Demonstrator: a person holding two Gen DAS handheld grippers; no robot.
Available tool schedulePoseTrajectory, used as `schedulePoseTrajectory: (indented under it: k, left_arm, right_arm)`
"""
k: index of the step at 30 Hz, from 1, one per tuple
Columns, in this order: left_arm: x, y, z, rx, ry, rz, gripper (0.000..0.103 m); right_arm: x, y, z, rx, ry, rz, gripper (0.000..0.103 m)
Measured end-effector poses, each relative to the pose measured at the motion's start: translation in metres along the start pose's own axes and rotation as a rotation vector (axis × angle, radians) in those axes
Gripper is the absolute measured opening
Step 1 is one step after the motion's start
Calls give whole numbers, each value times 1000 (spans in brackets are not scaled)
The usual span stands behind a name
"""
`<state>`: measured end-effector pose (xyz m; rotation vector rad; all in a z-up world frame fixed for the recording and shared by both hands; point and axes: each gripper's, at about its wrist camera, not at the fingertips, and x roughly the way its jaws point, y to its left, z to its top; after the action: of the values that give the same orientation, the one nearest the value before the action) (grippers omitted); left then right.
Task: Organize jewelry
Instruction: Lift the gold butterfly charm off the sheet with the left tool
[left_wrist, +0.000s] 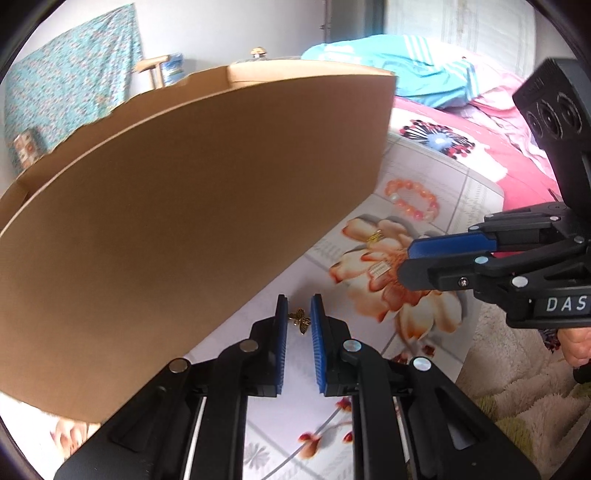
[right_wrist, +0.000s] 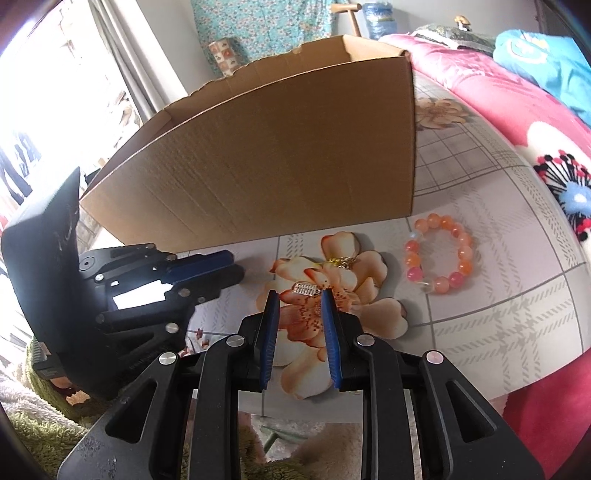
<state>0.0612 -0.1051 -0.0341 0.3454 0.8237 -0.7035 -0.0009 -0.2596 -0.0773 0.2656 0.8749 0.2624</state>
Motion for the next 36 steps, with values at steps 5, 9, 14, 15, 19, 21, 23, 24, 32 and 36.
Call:
schedulePoseTrajectory:
  k: [5, 9, 14, 15, 19, 21, 23, 24, 32, 36]
  left_arm:
    - [-5, 6, -6, -36, -2, 9, 12]
    - [-5, 5, -6, -32, -2, 19, 12]
    - [-5, 6, -6, -36, -4, 15, 12]
    - [-5, 6, -6, -37, -4, 14, 12]
    - [-5, 6, -6, -36, -4, 14, 12]
    - [-5, 6, -6, -38, -5, 13, 12]
    - [-5, 6, -6, -37, -4, 14, 12]
    - [-5, 7, -6, -37, -5, 13, 12]
    - [-6, 7, -6, -38, -5, 13, 12]
    - [-6, 7, -6, -39, -6, 13, 12]
  right_arm:
    - [10, 7, 5, -17, 7, -11, 23]
    - [19, 12, 10, -30, 7, -39, 23]
    - [28, 29, 14, -85, -4, -84, 23]
    - [30, 32, 15, -96, -6, -94, 23]
    - [35, 42, 13, -151, -18, -140, 23]
    - [37, 48, 12, -181, -21, -164, 23]
    - [40, 54, 11, -208, -23, -187, 21]
    - [42, 57, 11, -220, -24, -197, 20]
    - [41, 64, 2, -235, -32, -198, 13]
    - [42, 64, 1, -227, -32, -190, 13]
